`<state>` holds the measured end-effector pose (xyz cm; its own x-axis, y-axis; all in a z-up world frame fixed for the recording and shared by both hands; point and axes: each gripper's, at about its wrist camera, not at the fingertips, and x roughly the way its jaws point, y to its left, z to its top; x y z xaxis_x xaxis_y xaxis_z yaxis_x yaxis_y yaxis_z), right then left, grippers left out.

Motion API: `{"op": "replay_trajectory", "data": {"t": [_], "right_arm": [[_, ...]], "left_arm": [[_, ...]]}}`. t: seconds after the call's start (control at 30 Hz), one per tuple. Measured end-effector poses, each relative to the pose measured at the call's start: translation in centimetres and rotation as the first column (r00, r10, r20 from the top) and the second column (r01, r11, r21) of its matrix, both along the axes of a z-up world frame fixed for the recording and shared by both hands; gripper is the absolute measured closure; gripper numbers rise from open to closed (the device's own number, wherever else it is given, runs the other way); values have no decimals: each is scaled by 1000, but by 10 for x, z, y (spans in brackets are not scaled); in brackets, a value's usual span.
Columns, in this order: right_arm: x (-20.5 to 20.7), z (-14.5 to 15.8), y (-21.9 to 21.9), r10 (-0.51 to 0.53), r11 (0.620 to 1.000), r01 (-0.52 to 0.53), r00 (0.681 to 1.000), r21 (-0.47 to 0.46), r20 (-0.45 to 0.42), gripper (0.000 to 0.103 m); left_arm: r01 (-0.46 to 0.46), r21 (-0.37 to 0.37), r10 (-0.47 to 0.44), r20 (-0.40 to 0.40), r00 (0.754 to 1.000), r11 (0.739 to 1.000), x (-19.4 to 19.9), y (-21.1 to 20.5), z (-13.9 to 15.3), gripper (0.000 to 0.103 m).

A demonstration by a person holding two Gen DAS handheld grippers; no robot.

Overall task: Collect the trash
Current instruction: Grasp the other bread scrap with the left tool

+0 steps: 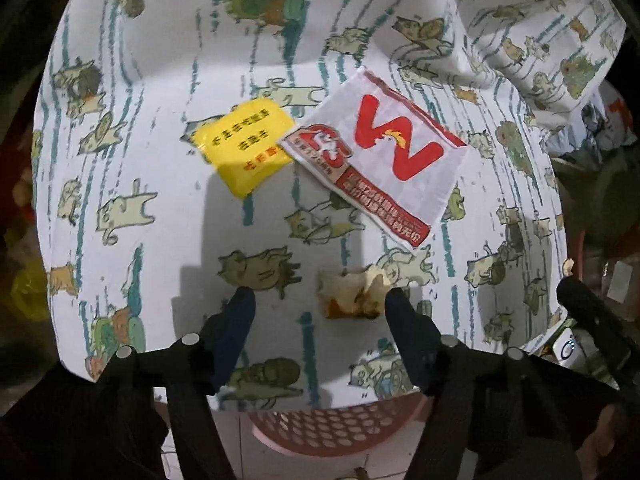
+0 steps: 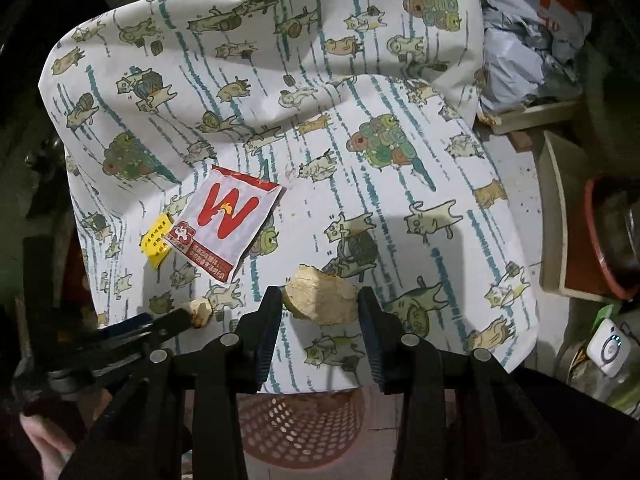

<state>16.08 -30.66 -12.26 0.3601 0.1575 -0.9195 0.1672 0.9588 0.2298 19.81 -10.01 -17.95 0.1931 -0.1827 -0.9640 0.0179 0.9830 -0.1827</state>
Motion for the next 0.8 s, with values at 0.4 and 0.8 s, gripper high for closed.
{"op": "replay_trajectory", "data": {"t": [0.4, 0.8], "right_arm": [[-2, 1, 0, -3, 1000, 4, 1000, -13, 3, 62], [-5, 14, 5, 9, 999, -12, 998, 39, 64, 62]], "left_arm": [[75, 56, -75, 10, 997, 996, -4, -29, -4, 36], [69, 83, -77, 98, 992, 994, -4, -14, 23, 61]]}}
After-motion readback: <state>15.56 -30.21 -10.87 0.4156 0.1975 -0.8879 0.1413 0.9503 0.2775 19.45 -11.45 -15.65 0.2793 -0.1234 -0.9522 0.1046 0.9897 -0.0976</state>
